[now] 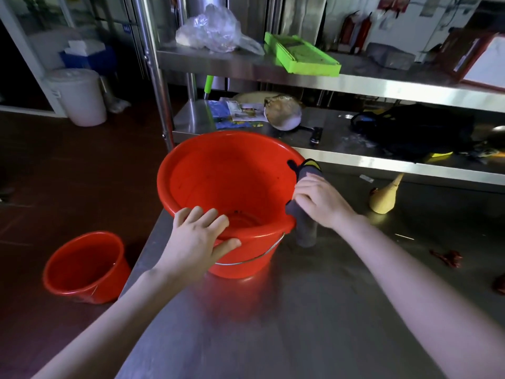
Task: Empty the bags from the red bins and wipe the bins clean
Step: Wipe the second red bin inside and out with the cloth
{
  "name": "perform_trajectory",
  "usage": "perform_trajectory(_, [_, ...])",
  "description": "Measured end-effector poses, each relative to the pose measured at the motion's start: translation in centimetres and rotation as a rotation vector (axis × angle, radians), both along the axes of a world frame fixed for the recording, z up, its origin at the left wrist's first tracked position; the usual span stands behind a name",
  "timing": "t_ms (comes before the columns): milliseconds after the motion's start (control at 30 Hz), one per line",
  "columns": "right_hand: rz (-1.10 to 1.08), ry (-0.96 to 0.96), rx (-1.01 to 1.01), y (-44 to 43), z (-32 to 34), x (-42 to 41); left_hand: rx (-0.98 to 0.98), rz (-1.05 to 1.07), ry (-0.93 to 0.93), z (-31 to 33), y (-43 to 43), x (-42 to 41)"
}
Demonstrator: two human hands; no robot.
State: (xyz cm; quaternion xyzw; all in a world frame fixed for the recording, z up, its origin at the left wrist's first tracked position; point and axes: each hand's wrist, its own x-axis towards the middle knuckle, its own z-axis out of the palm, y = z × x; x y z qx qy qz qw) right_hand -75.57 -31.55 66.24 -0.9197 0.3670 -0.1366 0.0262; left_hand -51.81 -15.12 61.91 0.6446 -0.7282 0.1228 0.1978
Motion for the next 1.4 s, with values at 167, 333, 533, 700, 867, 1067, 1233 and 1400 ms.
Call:
perform_trajectory(167, [-0.176, -0.079, -0.108, 4.2, -1.6, 3.5, 0.035, 0.099, -0.079, 0.6, 0.1, -1.6])
perform_trajectory(333, [-0.133, -0.283, -0.187, 10.1, -3.4, 6.0, 0.041, 0.027, -0.036, 0.6, 1.2, -2.7])
perform_trajectory(533, [0.091, -0.077, -0.067, 3.5, -0.8, 0.8, 0.151, -0.093, -0.129, 1.6, 0.6, 6.7])
perform_trajectory(700, [-0.029, -0.084, -0.012, 0.6, -0.5, -0.9, 0.098, -0.109, -0.163, 0.6, 0.4, 5.5])
perform_trajectory(867, [-0.240, -0.290, -0.257, 9.4, -3.7, 4.8, 0.004, -0.034, -0.128, 0.6, 1.4, 1.4])
perform_trajectory(1067, [0.070, -0.238, -0.261, 9.2, -3.2, 4.3, -0.002, -0.030, -0.034, -0.1, 2.5, 0.0])
perform_trajectory(1233, [0.047, 0.028, -0.017, 1.3, 0.2, -0.7, -0.004, -0.025, -0.036, 0.0, 2.0, -0.6])
perform_trajectory(1400, [-0.176, -0.174, -0.141, 6.3, -2.2, 3.1, 0.080, 0.073, -0.136, 1.1, 1.5, -1.7])
